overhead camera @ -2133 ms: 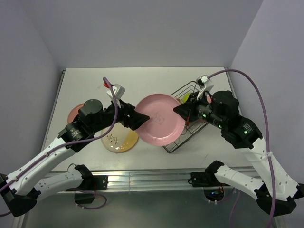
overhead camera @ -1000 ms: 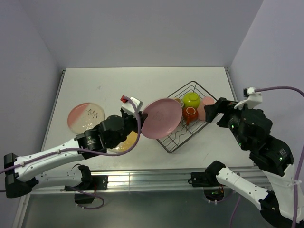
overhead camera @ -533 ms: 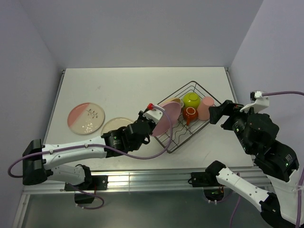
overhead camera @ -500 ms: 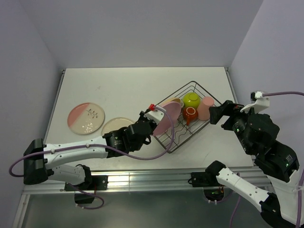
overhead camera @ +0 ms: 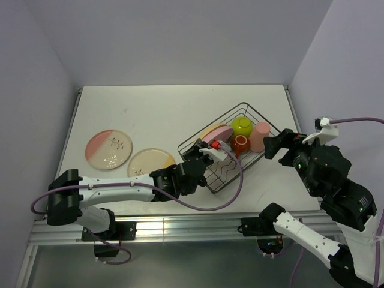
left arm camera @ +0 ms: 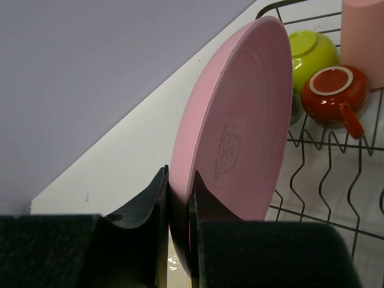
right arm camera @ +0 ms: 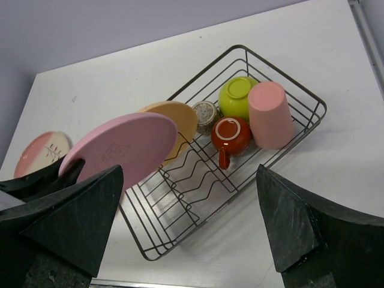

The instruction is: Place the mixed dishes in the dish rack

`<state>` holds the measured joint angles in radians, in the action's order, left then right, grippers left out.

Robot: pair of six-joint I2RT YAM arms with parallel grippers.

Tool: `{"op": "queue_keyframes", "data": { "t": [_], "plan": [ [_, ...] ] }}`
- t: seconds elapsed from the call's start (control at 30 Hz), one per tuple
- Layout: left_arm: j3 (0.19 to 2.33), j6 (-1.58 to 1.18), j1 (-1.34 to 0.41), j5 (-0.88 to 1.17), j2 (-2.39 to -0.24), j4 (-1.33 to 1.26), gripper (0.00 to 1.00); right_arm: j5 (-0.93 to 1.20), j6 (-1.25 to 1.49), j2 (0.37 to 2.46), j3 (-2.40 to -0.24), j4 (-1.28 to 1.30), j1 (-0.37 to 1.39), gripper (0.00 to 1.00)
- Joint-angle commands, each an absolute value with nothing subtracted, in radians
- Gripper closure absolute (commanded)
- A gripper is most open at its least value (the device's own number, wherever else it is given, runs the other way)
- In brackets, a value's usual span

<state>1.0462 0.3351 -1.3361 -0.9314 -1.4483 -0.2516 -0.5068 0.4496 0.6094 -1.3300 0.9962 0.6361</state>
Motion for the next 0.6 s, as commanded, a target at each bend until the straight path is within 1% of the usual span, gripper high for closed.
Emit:
{"op": "queue_keyframes", "data": {
  "t": [0.0,0.27,0.57],
  "plan": [
    [1.095,0.44,-1.344,-0.999,-1.477,-0.367,1.0,-0.506,0.454,0.597,-1.322,0.982,0.634,0.01],
    [1.075,0.535,-1.345,-1.025,-1.534,-0.485,1.0,-0.505,0.451,0.583,-1.319,0.983,0.634,0.01],
    [1.077,0.575,-1.347,-1.026,-1.578,-0.523,1.0,-0.502,0.451,0.574,-1.316,0.983,0.635,0.01]
  ]
}}
